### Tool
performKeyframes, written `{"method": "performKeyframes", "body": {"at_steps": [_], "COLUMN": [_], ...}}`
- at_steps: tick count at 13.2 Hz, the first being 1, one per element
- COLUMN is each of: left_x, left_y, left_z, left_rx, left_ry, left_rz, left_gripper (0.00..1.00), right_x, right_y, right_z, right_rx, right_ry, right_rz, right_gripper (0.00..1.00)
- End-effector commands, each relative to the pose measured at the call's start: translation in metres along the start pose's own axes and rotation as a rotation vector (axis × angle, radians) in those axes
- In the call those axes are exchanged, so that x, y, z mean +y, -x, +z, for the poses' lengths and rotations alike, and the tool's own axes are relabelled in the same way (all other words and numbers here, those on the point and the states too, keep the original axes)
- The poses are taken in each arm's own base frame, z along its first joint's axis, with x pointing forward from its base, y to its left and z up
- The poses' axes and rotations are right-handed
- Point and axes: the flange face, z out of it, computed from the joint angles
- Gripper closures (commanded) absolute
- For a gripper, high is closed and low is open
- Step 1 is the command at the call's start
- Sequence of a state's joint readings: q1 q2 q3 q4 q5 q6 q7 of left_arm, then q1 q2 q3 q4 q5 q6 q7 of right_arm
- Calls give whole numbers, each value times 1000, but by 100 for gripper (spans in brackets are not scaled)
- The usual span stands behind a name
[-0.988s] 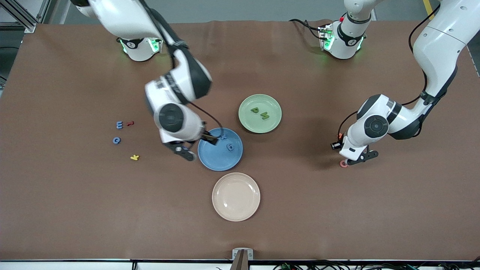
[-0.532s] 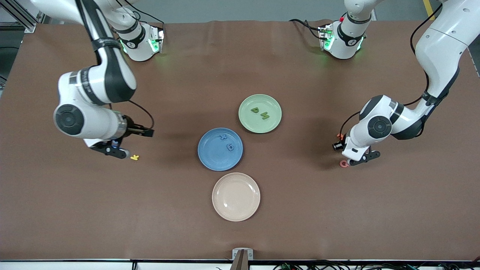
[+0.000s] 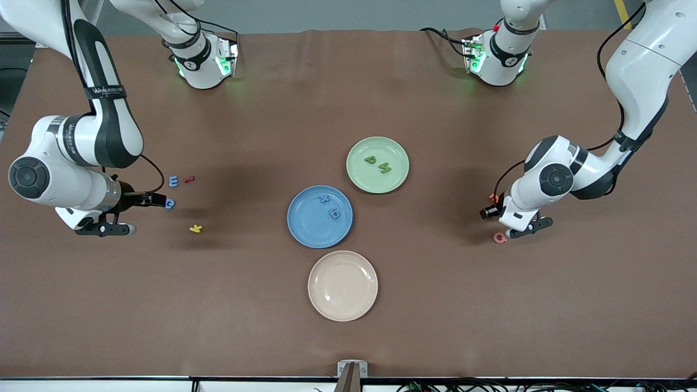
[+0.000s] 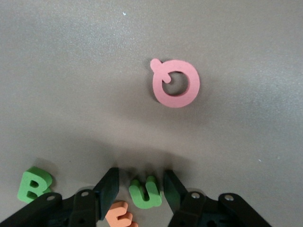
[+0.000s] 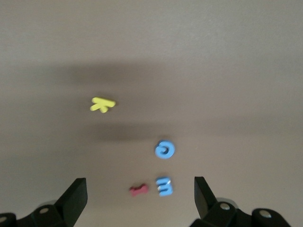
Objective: Sort letters by color into matching plates
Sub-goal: 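Grasp green U with the left gripper while the right gripper reaches blue c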
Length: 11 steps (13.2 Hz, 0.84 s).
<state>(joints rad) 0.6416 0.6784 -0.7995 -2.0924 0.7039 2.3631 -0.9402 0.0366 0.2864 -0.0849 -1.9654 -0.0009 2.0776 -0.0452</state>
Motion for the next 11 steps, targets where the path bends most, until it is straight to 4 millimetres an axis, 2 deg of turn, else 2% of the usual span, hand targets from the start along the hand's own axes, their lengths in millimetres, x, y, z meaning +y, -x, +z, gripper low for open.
{"method": "performKeyframes", "body": {"at_steps": [1, 5, 7, 9, 11], "left_x": [0, 6, 6, 6, 6], "left_y": [14, 20, 22, 23, 23], "left_z": [10, 9, 11, 12, 12], "left_rx": [-8, -12, -16, -19, -19], "left_ry": [6, 10, 8, 8, 8], "left_rz": [31, 45, 50, 57, 57], "left_gripper": [53, 57, 59, 68, 82], "right_x": [8, 23, 31, 32, 32], "right_y": [16, 27, 29, 29, 29], "right_z": [20, 60, 78, 90, 101], "right_rx": [15, 107, 118, 115, 119], "right_ry": [10, 11, 10, 10, 10], "right_rz": [-19, -9, 5, 8, 8], "right_gripper": [1, 6, 14, 23, 27]}}
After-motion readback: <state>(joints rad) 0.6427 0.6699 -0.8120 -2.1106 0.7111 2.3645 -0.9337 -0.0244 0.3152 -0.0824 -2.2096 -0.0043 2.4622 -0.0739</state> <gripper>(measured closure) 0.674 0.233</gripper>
